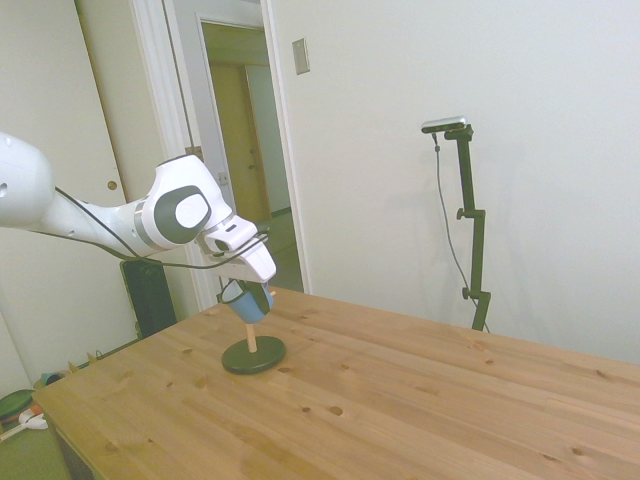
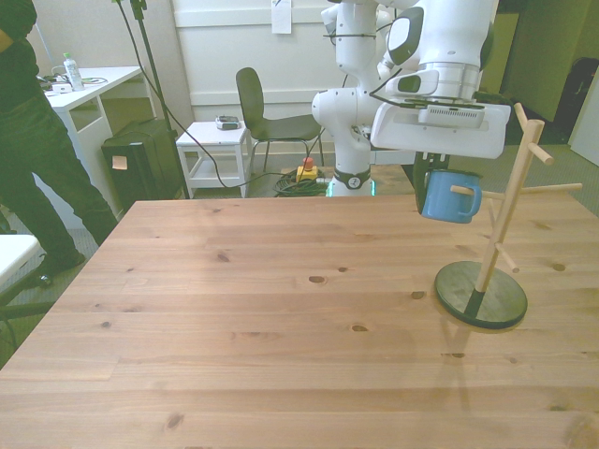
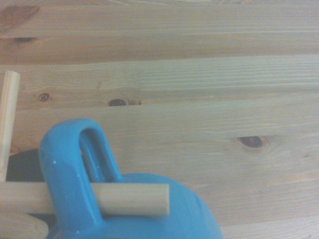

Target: Hang the mug

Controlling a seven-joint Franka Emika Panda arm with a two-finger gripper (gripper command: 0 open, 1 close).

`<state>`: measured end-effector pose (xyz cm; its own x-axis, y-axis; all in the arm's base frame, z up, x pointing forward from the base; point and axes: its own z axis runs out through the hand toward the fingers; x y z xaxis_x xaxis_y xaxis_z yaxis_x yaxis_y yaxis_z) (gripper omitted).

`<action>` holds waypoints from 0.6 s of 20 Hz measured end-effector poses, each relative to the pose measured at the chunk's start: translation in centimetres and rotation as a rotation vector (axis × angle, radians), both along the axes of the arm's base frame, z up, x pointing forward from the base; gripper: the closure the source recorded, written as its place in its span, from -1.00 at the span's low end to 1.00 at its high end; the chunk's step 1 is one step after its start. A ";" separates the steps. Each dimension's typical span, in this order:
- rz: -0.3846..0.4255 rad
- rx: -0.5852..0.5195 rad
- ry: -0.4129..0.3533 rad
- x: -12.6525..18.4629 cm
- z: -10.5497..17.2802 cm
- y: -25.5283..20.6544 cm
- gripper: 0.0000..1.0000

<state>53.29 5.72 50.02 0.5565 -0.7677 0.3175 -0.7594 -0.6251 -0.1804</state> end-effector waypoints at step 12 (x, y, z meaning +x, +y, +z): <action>0.010 -0.054 -0.029 -0.5 -0.8 1.5 1.00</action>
<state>52.80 7.27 49.20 0.5543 -0.7435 0.3742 -0.7479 -0.6422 -0.1681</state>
